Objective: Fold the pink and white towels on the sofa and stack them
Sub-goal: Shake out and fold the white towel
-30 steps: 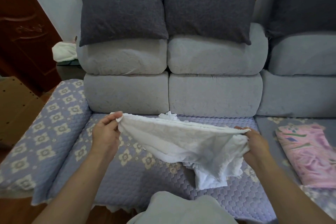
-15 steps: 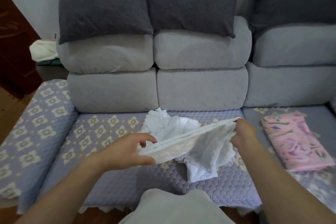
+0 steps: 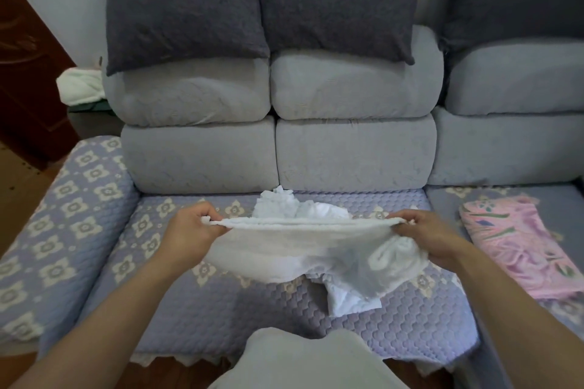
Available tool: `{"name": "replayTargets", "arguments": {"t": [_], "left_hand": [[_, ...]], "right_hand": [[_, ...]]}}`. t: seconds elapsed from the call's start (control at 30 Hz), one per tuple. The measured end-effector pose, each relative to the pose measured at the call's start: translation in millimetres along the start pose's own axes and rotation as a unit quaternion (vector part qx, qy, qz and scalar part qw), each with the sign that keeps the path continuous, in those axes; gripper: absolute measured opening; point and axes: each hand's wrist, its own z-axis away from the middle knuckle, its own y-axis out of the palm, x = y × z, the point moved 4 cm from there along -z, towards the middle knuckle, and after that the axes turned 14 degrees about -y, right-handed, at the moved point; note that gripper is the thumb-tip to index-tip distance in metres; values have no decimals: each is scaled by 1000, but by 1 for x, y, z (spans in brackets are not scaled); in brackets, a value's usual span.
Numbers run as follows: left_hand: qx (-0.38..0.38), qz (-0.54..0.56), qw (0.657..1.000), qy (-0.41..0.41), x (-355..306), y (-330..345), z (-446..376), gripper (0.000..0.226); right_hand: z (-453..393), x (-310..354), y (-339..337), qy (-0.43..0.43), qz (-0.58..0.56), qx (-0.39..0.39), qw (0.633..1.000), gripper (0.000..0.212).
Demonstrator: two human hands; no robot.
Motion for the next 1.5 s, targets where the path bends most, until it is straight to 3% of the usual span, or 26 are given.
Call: {"name": "replayTargets", "arguments": {"t": [0.17,0.27,0.37,0.43,0.57,0.63,0.73,0.83,0.93,1.0,1.07,1.17,1.27,1.4,1.5], "left_hand": [[22,5,999,-33,1,10,-16,40],[173,80,981,-46,-2,14,-13,37],[257,18,966,-35,-3,14,-3,21],[252,0,967,-26,-4,15,-2,9],[156,-79,984,26,-13,21,1,14],[125,-62,990,28,-15,23,3,21],[165,40,986,1,-14,24,5,26],[225,107,968,14,-21,24,15,20],[208,117,969,71,-39,22,24,16],[192,114,969,104,-54,20,31,15],[200,116,965,123,-67,21,39,15],[218,87,960,153,-83,24,49,17],[231,46,955,178,-94,28,56,22],[222,6,957,187,-101,30,62,19],[217,-2,957,191,-102,29,63,18]], "right_hand": [[9,2,13,12,16,14,1000,6],[14,5,18,-4,24,14,1000,6],[17,5,10,-13,18,-26,999,6],[18,4,6,-18,-7,-52,998,6],[17,1,6,-23,-53,-87,995,7],[15,0,7,-22,-56,-75,995,5],[16,3,9,-22,-33,-21,999,6],[16,12,14,-26,112,79,990,8],[21,15,32,8,287,266,920,24],[25,20,46,6,324,320,890,50],[25,40,59,-52,296,279,912,62],[26,77,76,-184,243,158,939,43],[35,101,110,-263,222,154,926,37],[40,106,143,-305,206,112,923,24],[43,104,150,-294,216,76,928,28]]}}
